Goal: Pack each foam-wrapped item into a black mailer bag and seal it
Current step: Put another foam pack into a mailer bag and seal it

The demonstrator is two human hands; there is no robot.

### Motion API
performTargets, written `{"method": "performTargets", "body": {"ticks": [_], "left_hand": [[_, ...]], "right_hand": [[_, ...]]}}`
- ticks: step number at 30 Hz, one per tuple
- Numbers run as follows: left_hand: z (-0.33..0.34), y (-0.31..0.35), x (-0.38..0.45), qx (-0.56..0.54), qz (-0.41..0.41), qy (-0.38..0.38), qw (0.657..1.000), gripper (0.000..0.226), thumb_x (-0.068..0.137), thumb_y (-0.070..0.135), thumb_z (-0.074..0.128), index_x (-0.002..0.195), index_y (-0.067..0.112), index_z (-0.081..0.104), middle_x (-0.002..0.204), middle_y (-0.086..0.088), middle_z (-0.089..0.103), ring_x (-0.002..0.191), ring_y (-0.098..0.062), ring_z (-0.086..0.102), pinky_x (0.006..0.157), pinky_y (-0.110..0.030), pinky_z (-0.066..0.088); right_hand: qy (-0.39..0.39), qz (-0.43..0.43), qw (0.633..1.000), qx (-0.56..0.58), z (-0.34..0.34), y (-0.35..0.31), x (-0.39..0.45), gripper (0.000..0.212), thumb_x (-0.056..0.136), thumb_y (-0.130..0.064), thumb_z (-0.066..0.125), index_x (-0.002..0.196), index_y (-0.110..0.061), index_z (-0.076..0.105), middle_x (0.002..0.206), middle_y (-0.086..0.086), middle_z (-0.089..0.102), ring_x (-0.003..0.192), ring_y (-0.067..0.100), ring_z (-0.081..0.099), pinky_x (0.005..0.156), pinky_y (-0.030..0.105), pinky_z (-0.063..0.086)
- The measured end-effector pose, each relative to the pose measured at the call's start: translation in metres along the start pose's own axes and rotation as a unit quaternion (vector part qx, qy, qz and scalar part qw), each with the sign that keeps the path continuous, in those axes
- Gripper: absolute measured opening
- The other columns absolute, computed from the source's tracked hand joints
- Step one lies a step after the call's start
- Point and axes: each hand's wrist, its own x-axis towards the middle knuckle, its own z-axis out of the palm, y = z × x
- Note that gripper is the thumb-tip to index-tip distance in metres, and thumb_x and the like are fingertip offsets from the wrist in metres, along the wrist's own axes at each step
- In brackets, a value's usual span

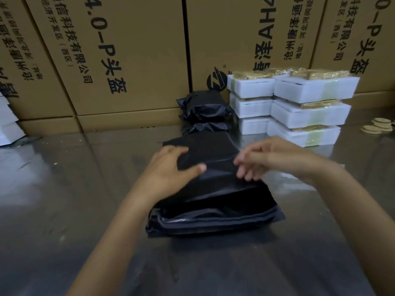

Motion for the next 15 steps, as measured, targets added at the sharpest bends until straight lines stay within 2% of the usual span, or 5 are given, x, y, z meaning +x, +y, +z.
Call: {"method": "performTargets", "body": {"ticks": [2, 4, 8, 11, 15], "left_hand": [[0.0, 0.015, 0.038, -0.044, 0.006, 0.029, 0.999, 0.09, 0.08, 0.069, 0.064, 0.153, 0.026, 0.033, 0.157, 0.004, 0.033, 0.143, -0.018, 0.034, 0.104, -0.03, 0.032], [0.008, 0.023, 0.074, -0.071, 0.005, 0.012, 0.997, 0.096, 0.083, 0.063, 0.067, 0.157, 0.021, 0.023, 0.163, 0.002, 0.023, 0.148, -0.018, 0.025, 0.114, -0.031, 0.027], [0.056, 0.003, 0.105, -0.127, -0.015, -0.028, 0.991, 0.108, 0.084, 0.063, 0.065, 0.16, 0.022, 0.0, 0.167, 0.005, -0.002, 0.153, -0.015, 0.005, 0.122, -0.034, 0.014], [0.095, -0.026, 0.097, -0.224, -0.065, -0.04, 0.972, 0.128, 0.068, 0.072, 0.073, 0.157, 0.034, -0.01, 0.167, 0.01, 0.005, 0.15, -0.016, 0.02, 0.119, -0.04, 0.029], [0.101, -0.044, 0.097, -0.214, -0.093, -0.055, 0.971, 0.152, 0.036, 0.094, 0.068, 0.154, 0.043, -0.013, 0.165, 0.012, 0.015, 0.145, -0.02, 0.034, 0.111, -0.042, 0.041]], "right_hand": [[0.114, -0.04, 0.993, -0.011, 0.0, -0.009, 0.031, 0.011, 0.095, -0.019, 0.068, 0.101, -0.013, 0.074, 0.094, 0.002, 0.078, 0.093, 0.018, 0.072, 0.086, 0.033, 0.06], [0.188, -0.049, 0.978, -0.071, 0.003, -0.008, 0.069, 0.018, 0.091, -0.027, 0.072, 0.106, -0.017, 0.07, 0.109, -0.001, 0.072, 0.107, 0.017, 0.066, 0.098, 0.038, 0.054], [0.229, -0.023, 0.962, -0.147, 0.035, 0.036, 0.115, 0.068, 0.089, -0.054, 0.067, 0.142, -0.017, 0.046, 0.145, 0.008, 0.053, 0.134, 0.025, 0.049, 0.111, 0.041, 0.041], [0.273, -0.035, 0.956, -0.1, 0.069, 0.092, 0.113, 0.099, 0.079, -0.072, 0.065, 0.155, -0.018, 0.031, 0.162, 0.003, 0.03, 0.148, 0.018, 0.03, 0.12, 0.034, 0.03], [0.286, -0.004, 0.958, 0.02, 0.076, 0.126, 0.107, 0.134, 0.053, -0.091, 0.069, 0.159, -0.034, 0.01, 0.162, -0.011, 0.028, 0.146, 0.01, 0.033, 0.111, 0.027, 0.034]]}}
